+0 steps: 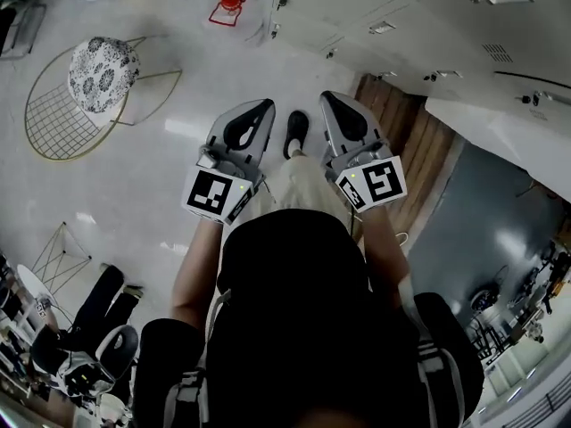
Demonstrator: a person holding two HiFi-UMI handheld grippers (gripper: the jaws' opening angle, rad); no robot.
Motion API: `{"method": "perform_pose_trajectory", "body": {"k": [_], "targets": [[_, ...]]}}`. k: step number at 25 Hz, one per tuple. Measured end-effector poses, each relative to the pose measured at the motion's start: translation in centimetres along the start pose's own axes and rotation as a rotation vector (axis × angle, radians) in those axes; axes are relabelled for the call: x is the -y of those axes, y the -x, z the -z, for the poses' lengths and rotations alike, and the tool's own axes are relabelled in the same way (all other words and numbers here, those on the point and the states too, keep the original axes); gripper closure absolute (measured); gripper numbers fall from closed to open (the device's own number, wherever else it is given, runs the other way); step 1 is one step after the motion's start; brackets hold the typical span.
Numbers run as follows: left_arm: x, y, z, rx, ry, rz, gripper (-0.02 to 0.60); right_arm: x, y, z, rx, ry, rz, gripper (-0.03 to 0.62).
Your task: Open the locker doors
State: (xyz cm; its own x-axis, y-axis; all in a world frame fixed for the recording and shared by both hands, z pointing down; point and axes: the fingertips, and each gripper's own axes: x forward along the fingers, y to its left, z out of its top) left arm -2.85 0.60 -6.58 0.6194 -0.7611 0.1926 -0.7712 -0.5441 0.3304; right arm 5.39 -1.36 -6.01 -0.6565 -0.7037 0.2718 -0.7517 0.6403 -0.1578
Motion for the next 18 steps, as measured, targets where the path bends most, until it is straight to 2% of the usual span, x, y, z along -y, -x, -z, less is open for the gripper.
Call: {"method": "perform_pose_trajectory", "body": {"k": [4, 7, 14, 18], "targets": [[-1.6, -1.9, 1.0, 0.003, 0.007, -0.059, 0.563, 2.1, -2.4, 1.4, -0.03, 0.017, -0.042, 0.591], [-2.8, -2.9, 2.6, -0.014, 0.043, -0.087, 0.563, 3.2, -4.1, 3.4, -0.059, 0.015, -0.061, 0.591], [-6.0, -5.4, 8.2, -0.048, 0.091, -0.12, 0.563, 4.9, -8.3, 10.0, -0.109, 0.01, -0.094, 0.591], [-9.0, -6.4, 11.7, -0.062, 0.091, -0.122, 0.563, 5.0, -10.8, 13.7, -0.111, 0.009, -0.107, 0.591]]}}
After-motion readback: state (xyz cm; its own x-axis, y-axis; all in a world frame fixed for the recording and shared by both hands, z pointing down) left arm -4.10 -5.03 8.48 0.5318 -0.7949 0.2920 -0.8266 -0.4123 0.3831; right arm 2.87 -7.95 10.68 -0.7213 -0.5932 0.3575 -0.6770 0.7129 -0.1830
